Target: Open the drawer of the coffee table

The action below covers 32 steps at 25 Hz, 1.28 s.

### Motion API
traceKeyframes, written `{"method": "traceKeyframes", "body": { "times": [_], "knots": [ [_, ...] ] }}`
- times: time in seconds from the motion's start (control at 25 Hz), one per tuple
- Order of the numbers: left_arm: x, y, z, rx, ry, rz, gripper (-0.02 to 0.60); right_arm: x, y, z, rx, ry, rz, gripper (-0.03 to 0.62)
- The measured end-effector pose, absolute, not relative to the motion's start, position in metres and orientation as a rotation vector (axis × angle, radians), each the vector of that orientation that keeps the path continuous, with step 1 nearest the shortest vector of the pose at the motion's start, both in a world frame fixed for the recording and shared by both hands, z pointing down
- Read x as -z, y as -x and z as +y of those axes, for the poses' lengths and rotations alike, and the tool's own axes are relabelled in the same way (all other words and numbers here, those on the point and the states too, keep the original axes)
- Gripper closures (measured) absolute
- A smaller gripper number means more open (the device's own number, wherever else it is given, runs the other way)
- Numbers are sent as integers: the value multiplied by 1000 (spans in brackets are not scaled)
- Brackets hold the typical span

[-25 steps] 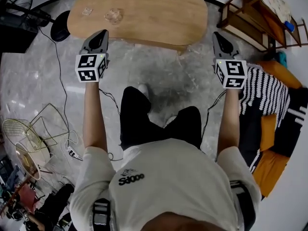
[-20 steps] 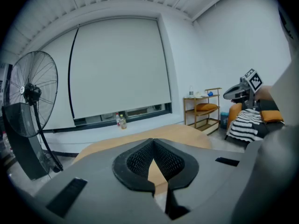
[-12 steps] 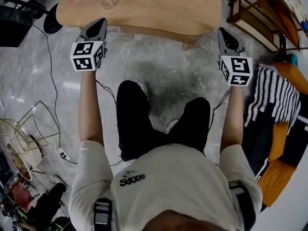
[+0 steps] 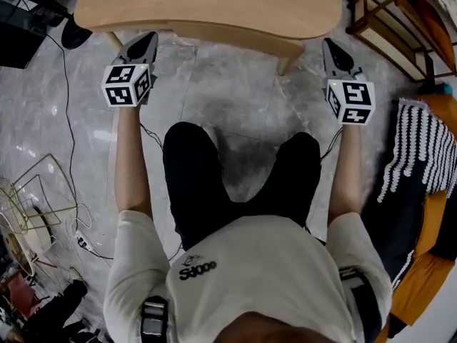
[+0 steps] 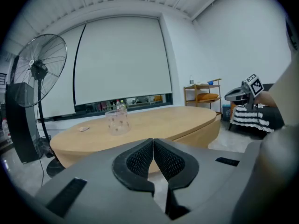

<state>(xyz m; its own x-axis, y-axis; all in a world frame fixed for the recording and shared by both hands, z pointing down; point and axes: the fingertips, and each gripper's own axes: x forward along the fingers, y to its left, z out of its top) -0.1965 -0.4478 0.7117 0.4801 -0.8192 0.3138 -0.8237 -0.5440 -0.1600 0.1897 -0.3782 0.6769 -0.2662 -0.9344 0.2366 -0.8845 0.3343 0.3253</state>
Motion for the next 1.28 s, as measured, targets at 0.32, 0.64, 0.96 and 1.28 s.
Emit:
{"method": "traceKeyframes", "body": {
  "times": [0.32, 0.64, 0.96, 1.28],
  "knots": [
    [-757, 190, -429, -504, -2714, -1442, 563, -722, -194, -367, 133, -1600, -2251, 588],
    [-780, 180, -436, -519, -2722, -1383, 494, -751, -199, -373, 24, -1567, -2295, 586],
    [-802, 176, -470, -542, -2691, -1353, 366, -788, -181, -394, -83, -1419, -2340, 408],
    [-823, 172, -505, -548, -2681, -1259, 282, -815, -184, -412, -156, -1445, -2288, 365]
  ]
}}
